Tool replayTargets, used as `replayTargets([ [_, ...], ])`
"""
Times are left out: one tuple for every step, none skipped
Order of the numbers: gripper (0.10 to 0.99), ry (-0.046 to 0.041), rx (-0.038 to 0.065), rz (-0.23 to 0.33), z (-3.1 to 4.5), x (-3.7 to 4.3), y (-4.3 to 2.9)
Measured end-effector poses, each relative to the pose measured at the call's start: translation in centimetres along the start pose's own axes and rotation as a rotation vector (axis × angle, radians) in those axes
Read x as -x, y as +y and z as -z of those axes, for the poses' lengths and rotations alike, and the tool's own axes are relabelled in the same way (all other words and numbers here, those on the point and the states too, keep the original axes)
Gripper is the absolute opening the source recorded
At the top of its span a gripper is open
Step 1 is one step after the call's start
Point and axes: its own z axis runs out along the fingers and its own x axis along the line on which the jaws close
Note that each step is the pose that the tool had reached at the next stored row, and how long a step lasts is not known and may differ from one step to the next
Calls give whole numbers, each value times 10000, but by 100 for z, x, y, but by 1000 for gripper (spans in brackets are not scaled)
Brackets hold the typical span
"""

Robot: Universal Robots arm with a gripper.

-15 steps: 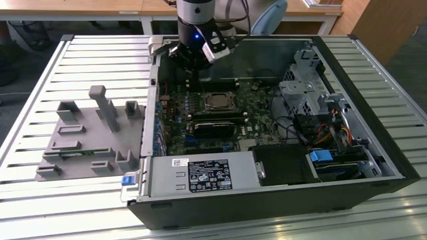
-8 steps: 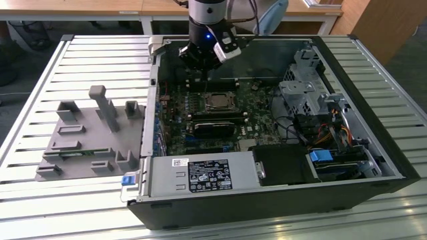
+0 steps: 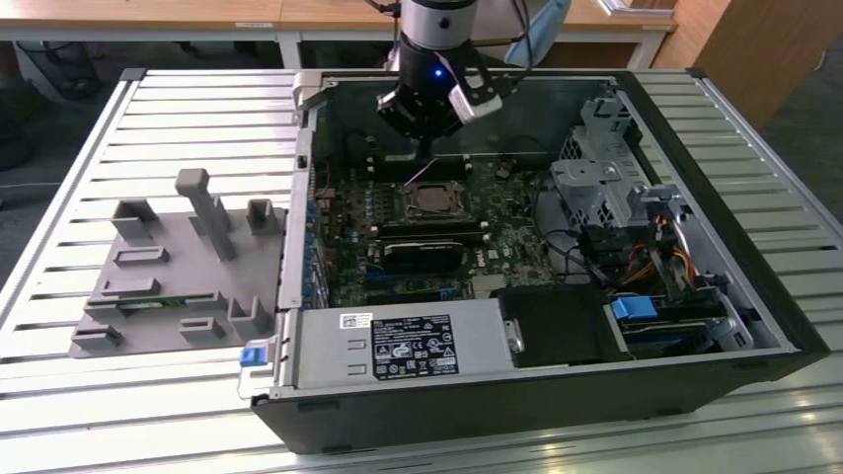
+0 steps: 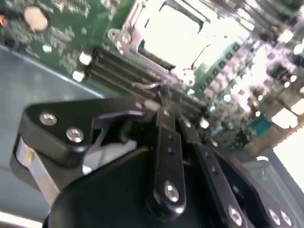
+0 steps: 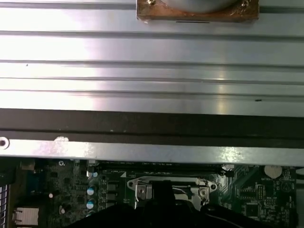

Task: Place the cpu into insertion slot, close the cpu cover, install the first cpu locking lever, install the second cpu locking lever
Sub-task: 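Install the first cpu locking lever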

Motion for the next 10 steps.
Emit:
replayTargets([
  [106,-1,104,0,-2,0,-2],
  [106,-2,126,1,-5,0,-6],
  [106,-4,131,1,-9,1,-9],
  [106,-9,131,0,-16,0,-11],
  [106,-17,129,1,-26,0,-12],
  [106,-26,129,3,-40,1,-13],
  [106,-34,129,4,-55,1,-14],
  [106,-41,129,5,-70,2,-15],
  [106,-47,128,5,-84,3,-17],
  [106,-55,128,5,-97,5,-18],
])
